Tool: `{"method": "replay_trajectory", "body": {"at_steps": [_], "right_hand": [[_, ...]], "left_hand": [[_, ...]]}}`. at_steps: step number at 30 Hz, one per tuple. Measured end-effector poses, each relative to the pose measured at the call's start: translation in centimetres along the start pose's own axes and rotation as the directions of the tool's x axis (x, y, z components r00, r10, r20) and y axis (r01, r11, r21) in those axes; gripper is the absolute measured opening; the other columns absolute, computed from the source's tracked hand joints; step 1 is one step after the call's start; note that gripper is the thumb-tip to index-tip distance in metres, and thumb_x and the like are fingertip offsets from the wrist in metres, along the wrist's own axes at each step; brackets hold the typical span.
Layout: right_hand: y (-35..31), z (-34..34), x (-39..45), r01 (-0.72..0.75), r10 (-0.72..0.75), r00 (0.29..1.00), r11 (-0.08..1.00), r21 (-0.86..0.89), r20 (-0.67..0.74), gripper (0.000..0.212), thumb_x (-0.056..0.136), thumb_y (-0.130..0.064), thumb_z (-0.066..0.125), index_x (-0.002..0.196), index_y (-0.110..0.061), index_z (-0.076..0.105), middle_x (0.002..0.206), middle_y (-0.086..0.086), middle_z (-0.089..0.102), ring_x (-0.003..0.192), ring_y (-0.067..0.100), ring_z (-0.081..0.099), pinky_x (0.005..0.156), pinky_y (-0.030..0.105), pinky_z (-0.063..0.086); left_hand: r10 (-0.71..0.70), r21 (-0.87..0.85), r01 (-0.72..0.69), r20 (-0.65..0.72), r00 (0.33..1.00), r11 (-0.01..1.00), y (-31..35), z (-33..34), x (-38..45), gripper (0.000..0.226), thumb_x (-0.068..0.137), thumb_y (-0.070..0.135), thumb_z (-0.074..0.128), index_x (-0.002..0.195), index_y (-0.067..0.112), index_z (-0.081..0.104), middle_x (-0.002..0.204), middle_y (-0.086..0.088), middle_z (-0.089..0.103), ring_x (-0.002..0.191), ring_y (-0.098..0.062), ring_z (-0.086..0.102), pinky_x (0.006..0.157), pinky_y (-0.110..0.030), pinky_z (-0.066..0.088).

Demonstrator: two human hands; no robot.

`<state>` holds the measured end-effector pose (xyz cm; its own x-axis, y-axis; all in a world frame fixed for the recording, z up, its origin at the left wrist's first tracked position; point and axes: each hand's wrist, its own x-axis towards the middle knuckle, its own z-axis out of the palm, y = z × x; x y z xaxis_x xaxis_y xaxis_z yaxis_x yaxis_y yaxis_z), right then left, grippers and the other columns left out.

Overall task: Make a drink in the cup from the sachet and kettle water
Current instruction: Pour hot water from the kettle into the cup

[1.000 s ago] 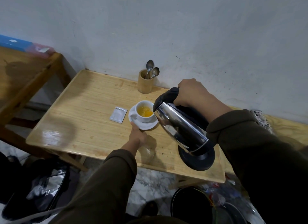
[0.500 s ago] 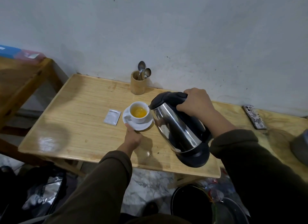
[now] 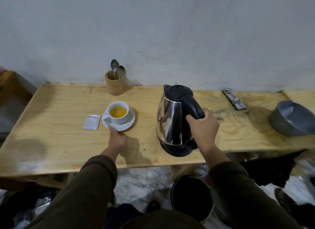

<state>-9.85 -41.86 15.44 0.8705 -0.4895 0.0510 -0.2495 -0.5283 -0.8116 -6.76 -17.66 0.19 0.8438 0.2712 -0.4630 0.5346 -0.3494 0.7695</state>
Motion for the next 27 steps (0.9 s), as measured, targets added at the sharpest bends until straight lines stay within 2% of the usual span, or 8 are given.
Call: {"method": "replay_trajectory", "body": {"at_steps": [3, 6, 8, 10, 13, 17, 21, 27], "right_hand": [[1.5, -0.6, -0.9, -0.050, 0.054, 0.995, 0.998, 0.044, -0.084, 0.009, 0.074, -0.018, 0.066, 0.077, -0.016, 0.058, 0.064, -0.007, 0.053, 0.059, 0.011, 0.049, 0.051, 0.016, 0.037], [2.9, -1.0, -1.7, -0.106, 0.119, 0.984, 0.989, 0.098, -0.133, 0.010, 0.075, -0.018, 0.067, 0.078, -0.017, 0.057, 0.063, -0.008, 0.053, 0.058, 0.011, 0.050, 0.051, 0.017, 0.037], [3.6, -1.0, -2.0, -0.136, 0.155, 0.976, 0.983, 0.126, -0.155, 0.011, 0.075, -0.016, 0.067, 0.077, -0.014, 0.057, 0.061, -0.005, 0.051, 0.055, 0.008, 0.048, 0.047, 0.013, 0.036], [4.1, -1.0, -2.3, -0.135, 0.156, 0.972, 0.983, 0.127, -0.177, 0.012, 0.076, -0.016, 0.068, 0.076, -0.013, 0.056, 0.061, -0.003, 0.050, 0.054, 0.008, 0.046, 0.045, 0.009, 0.038], [4.6, -1.0, -2.9, -0.125, 0.141, 0.976, 0.987, 0.102, -0.168, 0.012, 0.075, -0.016, 0.068, 0.078, -0.009, 0.058, 0.062, -0.001, 0.050, 0.056, 0.012, 0.045, 0.047, 0.009, 0.038], [5.1, -0.7, -4.0, -0.091, 0.102, 0.986, 0.992, 0.085, -0.132, 0.013, 0.075, -0.014, 0.069, 0.077, -0.008, 0.057, 0.061, -0.003, 0.049, 0.055, 0.007, 0.043, 0.047, 0.008, 0.038], [4.9, -0.7, -4.2, -0.097, 0.108, 0.985, 0.992, 0.083, -0.132, 0.015, 0.076, -0.014, 0.069, 0.079, -0.008, 0.055, 0.064, 0.000, 0.049, 0.057, 0.012, 0.044, 0.048, 0.008, 0.033], [4.6, -0.8, -4.6, -0.043, 0.056, 0.991, 0.994, 0.100, -0.124, 0.028, 0.073, -0.018, 0.070, 0.091, -0.024, 0.049, 0.080, -0.002, 0.056, 0.074, 0.018, 0.054, 0.065, 0.026, 0.045]], "left_hand": [[-0.051, -0.111, 0.049, -0.023, 0.998, 0.993, 0.3, 0.2, 0.1, 0.076, 0.092, 0.038, 0.032, 0.154, 0.014, -0.006, 0.147, -0.021, 0.039, 0.132, -0.038, 0.043, 0.113, -0.048, 0.035], [-0.092, -0.139, 0.087, -0.033, 0.995, 0.987, 0.2, 0.6, 0.5, 0.087, 0.082, 0.047, 0.033, 0.154, 0.015, -0.002, 0.148, -0.022, 0.039, 0.132, -0.039, 0.044, 0.114, -0.050, 0.035], [-0.108, -0.157, 0.098, -0.056, 0.993, 0.983, 0.1, 0.9, 0.8, 0.078, 0.090, 0.043, 0.034, 0.154, 0.015, -0.001, 0.147, -0.023, 0.040, 0.133, -0.039, 0.043, 0.114, -0.048, 0.035], [-0.141, -0.217, 0.117, -0.097, 0.985, 0.969, -0.1, 1.2, 1.1, 0.059, 0.100, 0.041, 0.018, 0.152, 0.015, 0.011, 0.143, -0.022, 0.044, 0.132, -0.037, 0.044, 0.112, -0.043, 0.034], [-0.171, -0.251, 0.137, -0.118, 0.978, 0.958, -0.1, 1.6, 1.5, 0.062, 0.100, 0.044, 0.004, 0.148, 0.012, 0.024, 0.141, -0.020, 0.047, 0.133, -0.034, 0.044, 0.111, -0.038, 0.033], [-0.150, -0.192, 0.131, -0.086, 0.985, 0.973, -0.1, 1.5, 1.1, 0.054, 0.103, 0.034, 0.018, 0.153, 0.017, 0.007, 0.146, -0.014, 0.041, 0.136, -0.031, 0.041, 0.111, -0.038, 0.032], [-0.162, -0.108, 0.153, -0.073, 0.984, 0.982, -0.3, 1.0, 1.0, 0.058, 0.101, 0.036, 0.015, 0.154, 0.013, 0.007, 0.151, -0.021, 0.036, 0.139, -0.037, 0.036, 0.116, -0.045, 0.029], [-0.155, 0.015, 0.155, -0.007, 0.988, 0.988, 0.1, 0.1, 0.3, 0.073, 0.100, 0.031, 0.033, 0.152, 0.016, -0.016, 0.154, -0.024, 0.029, 0.140, -0.041, 0.034, 0.115, -0.048, 0.031]]}}
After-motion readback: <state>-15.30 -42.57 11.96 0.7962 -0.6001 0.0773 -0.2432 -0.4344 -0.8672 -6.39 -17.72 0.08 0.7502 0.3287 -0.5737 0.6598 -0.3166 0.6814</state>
